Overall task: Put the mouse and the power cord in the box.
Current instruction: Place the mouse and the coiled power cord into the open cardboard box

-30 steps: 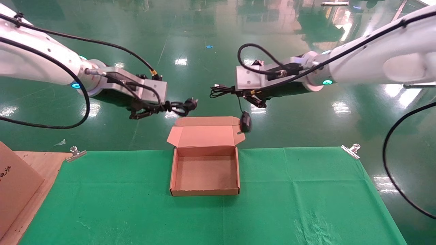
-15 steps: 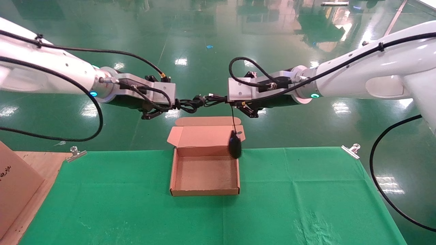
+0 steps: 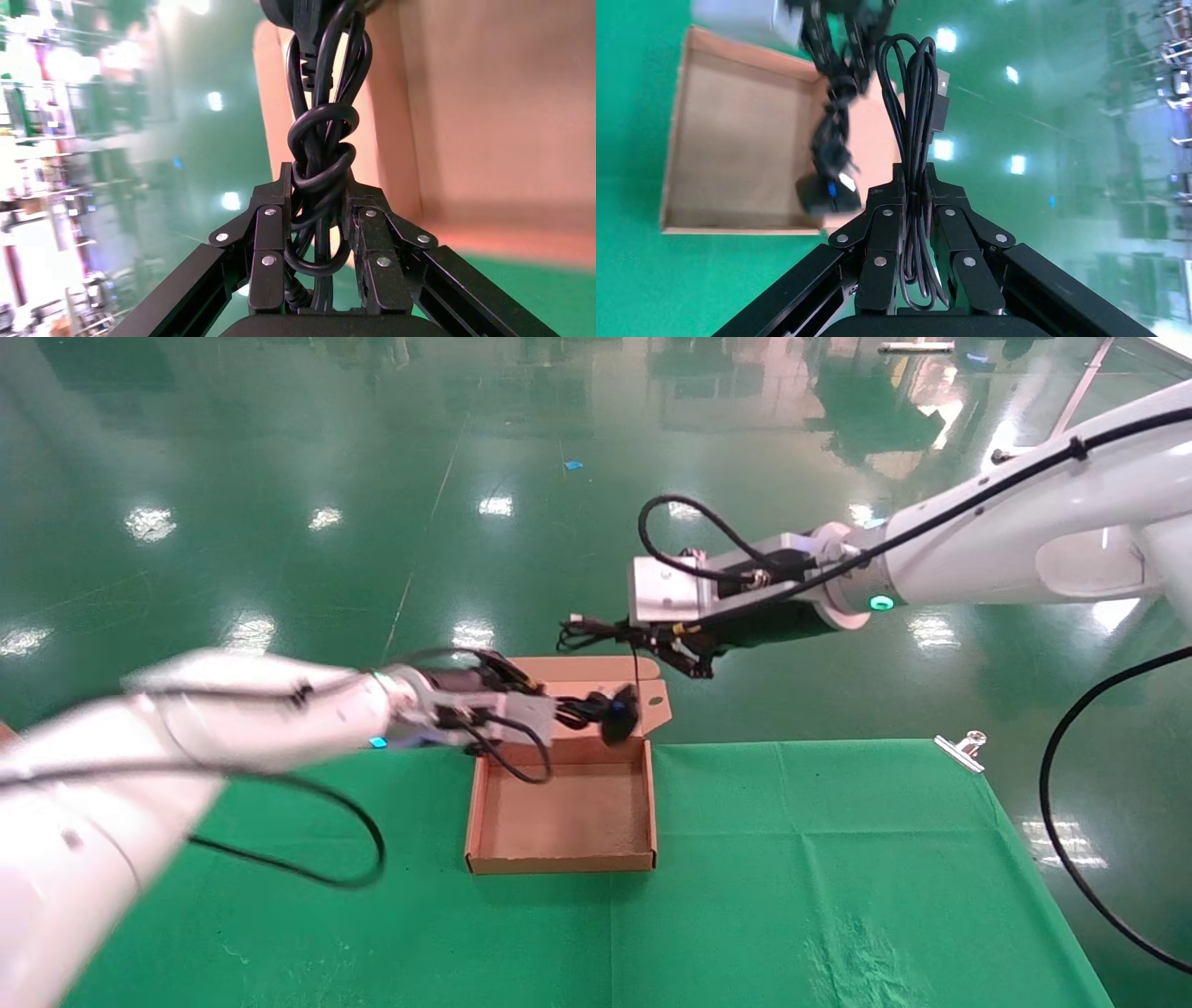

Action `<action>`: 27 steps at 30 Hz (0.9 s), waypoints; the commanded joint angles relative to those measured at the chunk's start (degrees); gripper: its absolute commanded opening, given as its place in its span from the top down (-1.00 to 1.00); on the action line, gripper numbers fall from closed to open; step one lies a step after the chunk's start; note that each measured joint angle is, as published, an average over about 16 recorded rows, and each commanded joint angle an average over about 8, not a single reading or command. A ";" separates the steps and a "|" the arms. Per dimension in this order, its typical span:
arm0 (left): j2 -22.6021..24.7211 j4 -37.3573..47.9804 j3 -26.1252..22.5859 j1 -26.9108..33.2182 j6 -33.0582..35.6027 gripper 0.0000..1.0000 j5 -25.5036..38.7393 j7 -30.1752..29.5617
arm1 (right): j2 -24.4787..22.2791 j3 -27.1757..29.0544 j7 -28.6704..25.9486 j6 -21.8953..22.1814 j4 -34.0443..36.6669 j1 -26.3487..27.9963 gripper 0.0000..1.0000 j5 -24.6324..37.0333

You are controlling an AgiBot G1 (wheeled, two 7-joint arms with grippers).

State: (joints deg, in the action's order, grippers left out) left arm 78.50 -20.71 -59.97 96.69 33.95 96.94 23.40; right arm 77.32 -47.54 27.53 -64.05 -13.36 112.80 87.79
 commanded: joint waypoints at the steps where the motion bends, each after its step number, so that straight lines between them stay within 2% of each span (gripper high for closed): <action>1: 0.04 -2.13 -0.49 -2.87 -4.68 1.00 -0.85 -0.76 | -0.08 -0.23 0.21 -0.91 0.49 0.14 1.00 -0.34; 8: -0.01 -3.62 -4.57 -7.83 -8.80 1.00 -2.70 -3.35 | -0.30 -0.64 1.68 -2.44 2.35 -0.20 1.00 -1.06; 9: -0.03 -3.70 -5.09 -8.20 -8.86 0.95 -2.96 -3.74 | -0.32 -0.70 1.91 -2.54 2.60 -0.27 1.00 -1.12; 16: -0.20 -5.05 -7.75 -9.38 -8.96 -0.79 -5.38 -4.80 | -0.39 -1.05 3.51 -2.62 4.23 -0.88 1.00 -1.38; 17: -0.21 -5.18 -8.04 -9.38 -8.95 -0.99 -5.76 -4.74 | -0.38 -1.09 3.70 -2.55 4.43 -0.98 1.00 -1.42; 27: -0.24 -4.88 -10.50 -8.95 -9.56 -1.00 -8.77 -4.04 | -0.13 -1.23 4.66 -2.17 5.02 -1.94 1.00 -2.26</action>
State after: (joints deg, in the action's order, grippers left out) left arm 78.25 -25.60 -70.44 87.73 24.40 88.21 19.35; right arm 77.19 -48.76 32.06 -66.15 -8.44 111.04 85.51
